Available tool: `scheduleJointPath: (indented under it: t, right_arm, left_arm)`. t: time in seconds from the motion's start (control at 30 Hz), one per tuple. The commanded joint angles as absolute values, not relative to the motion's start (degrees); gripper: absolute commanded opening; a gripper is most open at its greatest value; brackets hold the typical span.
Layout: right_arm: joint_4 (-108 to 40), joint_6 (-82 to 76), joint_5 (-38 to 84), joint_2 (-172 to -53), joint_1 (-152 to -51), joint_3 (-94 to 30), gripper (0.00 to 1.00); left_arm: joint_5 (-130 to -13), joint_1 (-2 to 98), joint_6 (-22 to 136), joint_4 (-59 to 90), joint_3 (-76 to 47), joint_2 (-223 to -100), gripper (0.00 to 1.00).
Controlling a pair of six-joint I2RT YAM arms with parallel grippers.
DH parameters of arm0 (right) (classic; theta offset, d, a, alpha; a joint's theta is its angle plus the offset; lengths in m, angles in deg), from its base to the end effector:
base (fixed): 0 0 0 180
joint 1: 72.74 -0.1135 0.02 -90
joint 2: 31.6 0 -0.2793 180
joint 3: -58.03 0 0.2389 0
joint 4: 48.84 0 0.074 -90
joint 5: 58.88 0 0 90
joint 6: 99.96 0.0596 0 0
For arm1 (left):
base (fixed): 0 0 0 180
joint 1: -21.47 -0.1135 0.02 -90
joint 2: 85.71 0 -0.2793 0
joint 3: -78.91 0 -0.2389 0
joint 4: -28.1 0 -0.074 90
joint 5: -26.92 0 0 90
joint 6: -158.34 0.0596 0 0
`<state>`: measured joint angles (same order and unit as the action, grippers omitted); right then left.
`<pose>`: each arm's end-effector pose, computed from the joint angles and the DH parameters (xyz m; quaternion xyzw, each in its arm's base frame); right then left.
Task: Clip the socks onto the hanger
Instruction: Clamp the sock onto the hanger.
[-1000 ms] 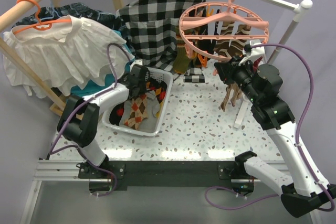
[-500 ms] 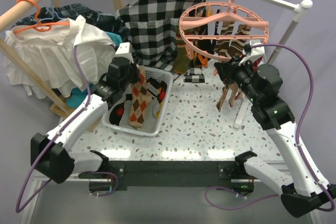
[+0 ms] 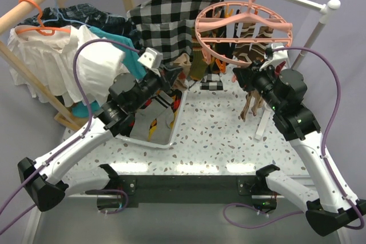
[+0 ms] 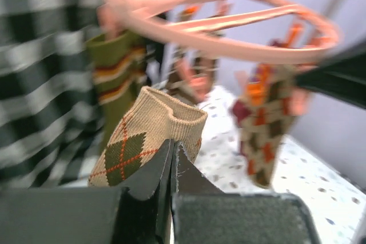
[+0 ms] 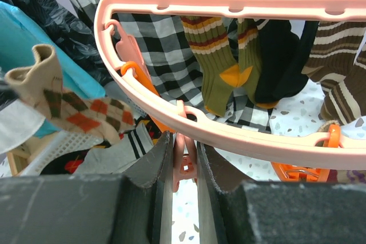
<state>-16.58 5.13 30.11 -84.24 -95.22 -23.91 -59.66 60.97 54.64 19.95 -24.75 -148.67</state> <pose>0.1773 0.0745 0.4455 -0.0528 0.7232 0.2278 0.6498 0.2016 -0.1616 0.4297 0.1289 0.6617 -0.3126 0.6692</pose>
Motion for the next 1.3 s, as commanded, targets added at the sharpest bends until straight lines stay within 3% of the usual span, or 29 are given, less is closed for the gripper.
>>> scheduleJointPath:
  t: [0.0,0.13,0.53,1.27]
  right_arm:
    - [-18.2,5.2,29.7,-84.4,-95.5,-26.6,0.09]
    - [-18.2,5.2,29.7,-84.5,-95.4,-27.1,0.09]
    - [-17.9,5.9,29.6,-84.5,-95.5,-27.9,0.09]
    - [-17.5,5.5,29.9,-84.0,-95.6,-26.9,0.09]
  left_arm:
    - [-66.9,66.9,59.5,33.1,-21.1,-150.5,0.00]
    - [-68.3,72.8,61.5,38.7,-20.6,-154.1,0.00]
    - [-69.0,78.2,59.5,51.8,-24.1,-166.7,0.00]
    - [-59.8,79.2,60.9,51.1,-17.6,-176.6,0.00]
